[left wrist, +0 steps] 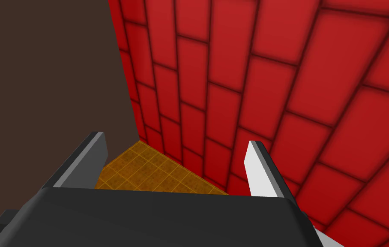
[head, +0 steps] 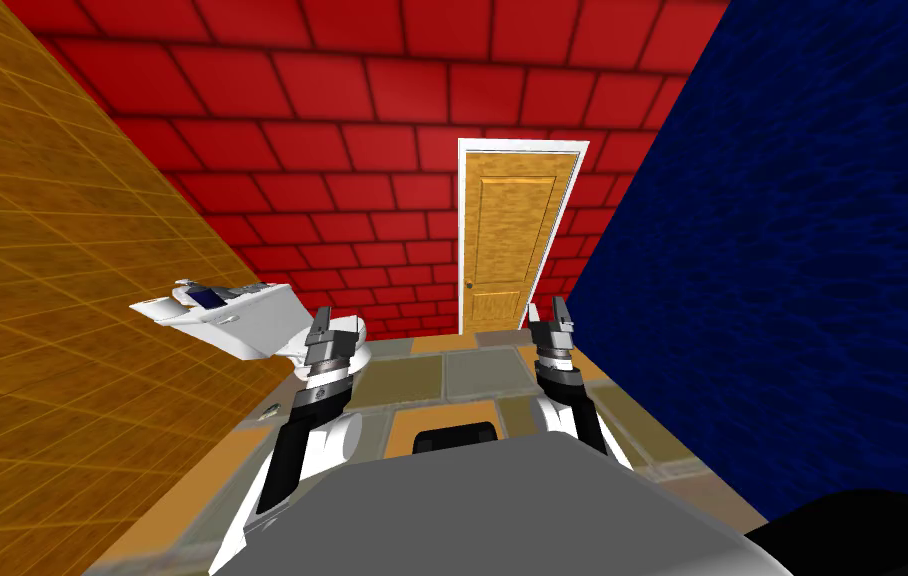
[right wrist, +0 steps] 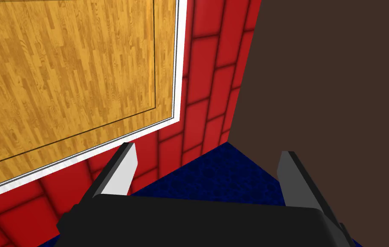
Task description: Pull the door open
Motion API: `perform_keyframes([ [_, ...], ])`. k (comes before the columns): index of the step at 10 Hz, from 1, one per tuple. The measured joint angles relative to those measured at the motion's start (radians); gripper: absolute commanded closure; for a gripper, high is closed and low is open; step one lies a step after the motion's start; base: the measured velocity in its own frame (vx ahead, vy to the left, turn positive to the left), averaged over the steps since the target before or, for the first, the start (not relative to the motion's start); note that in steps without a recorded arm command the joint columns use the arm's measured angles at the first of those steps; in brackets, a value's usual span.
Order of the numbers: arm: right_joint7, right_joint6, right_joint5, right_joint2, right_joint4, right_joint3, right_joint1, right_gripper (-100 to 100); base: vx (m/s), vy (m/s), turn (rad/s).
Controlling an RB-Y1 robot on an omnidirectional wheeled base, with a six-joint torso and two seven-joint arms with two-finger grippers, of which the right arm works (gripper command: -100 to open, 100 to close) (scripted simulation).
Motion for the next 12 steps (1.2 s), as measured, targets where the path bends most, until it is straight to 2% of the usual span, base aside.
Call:
perform_keyframes([
  [1, -0.014, -0.008, -0.009, -0.005, 0.019, 0.0, -0.001, -100, 0.082, -0.021, 0.09],
  [4, -0.066, -0.004, -0.039, -0.02, 0.068, -0.01, -0.023, -100, 0.081, -0.011, 0.117],
  [7, -0.116, -0.024, -0.067, -0.034, 0.133, -0.018, -0.038, -100, 0.075, -0.018, 0.083],
  [12, -0.202, -0.037, -0.117, -0.053, 0.215, -0.033, -0.056, -100, 0.084, -0.034, 0.115],
])
